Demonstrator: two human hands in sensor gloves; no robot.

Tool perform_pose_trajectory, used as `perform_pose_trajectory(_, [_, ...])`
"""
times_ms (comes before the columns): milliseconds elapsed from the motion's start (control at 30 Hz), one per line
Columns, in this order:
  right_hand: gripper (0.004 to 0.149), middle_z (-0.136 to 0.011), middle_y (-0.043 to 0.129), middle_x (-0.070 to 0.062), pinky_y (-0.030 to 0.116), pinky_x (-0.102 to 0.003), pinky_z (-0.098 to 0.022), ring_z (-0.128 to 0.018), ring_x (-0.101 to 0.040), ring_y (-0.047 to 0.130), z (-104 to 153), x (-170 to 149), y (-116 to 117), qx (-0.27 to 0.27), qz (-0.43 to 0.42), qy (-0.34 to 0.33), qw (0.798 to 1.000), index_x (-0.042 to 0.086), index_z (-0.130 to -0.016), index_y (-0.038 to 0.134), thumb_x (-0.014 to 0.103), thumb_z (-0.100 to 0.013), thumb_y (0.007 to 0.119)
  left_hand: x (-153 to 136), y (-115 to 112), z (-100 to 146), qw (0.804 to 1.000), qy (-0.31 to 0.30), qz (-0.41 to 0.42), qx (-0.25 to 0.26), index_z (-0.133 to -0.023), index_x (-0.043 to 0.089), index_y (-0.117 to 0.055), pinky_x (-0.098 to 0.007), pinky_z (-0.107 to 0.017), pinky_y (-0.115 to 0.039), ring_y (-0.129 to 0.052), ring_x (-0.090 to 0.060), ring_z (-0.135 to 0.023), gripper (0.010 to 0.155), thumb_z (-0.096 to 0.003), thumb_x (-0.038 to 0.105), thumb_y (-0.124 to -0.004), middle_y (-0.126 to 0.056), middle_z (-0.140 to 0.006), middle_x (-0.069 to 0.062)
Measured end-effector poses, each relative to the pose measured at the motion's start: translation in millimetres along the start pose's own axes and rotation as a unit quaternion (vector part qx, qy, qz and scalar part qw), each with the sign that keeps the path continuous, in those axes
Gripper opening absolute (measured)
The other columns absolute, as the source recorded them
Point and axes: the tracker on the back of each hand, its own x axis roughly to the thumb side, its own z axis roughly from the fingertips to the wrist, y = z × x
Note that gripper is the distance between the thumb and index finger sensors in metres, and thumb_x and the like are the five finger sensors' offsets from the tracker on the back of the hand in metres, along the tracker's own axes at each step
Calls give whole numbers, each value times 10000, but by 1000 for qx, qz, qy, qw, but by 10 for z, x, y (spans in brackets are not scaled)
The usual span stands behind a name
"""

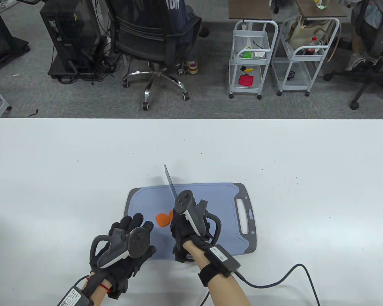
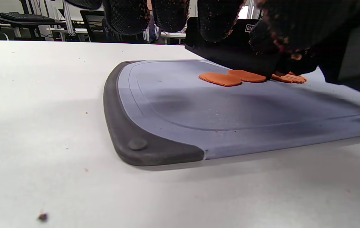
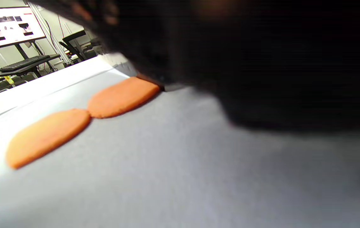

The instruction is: Chop plasticine discs into granules with repetitive downward strikes

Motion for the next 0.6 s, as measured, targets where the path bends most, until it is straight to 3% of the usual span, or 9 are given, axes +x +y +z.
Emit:
perform_pose_trajectory(167, [517,-301,1015,-31,916,-442,12,90,-184,1072,114,36,-177,5,-1,-10,1000,26,-718,886,465,-484,746,7,-8,-19,1000,-1,-2,-7,-1097,312,-579,-664,-755,-470,-573,-494,-1094,779,-388,625,-660,-476,-1251,-127])
perform_pose_trajectory(267, [518,-306,1015,-32,916,-442,11,87,-184,1073,116,22,-84,27,27,2,999,20,-720,884,462,-488,746,10,-15,-16,1000,-2,-1,-7,-1096,313,-579,-664,-754,-472,-576,-493,-1093,780,-387,626,-660,-478,-1251,-130])
perform_pose_trajectory(400, [523,-273,1002,-10,916,-440,35,119,-165,1065,139,25,17,-32,8,-9,999,10,-689,871,469,-472,746,11,-19,-5,1000,0,-1,-8,-1097,312,-578,-665,-753,-473,-576,-494,-1092,779,-388,626,-661,-478,-1250,-130])
perform_pose_trajectory(600, [523,-291,1011,-20,916,-439,20,102,-176,1069,91,47,-136,25,-7,10,1000,24,-706,884,470,-479,733,-27,-13,7,1000,5,8,-7,-1098,310,-578,-665,-753,-474,-577,-495,-1091,782,-388,626,-661,-478,-1250,-130])
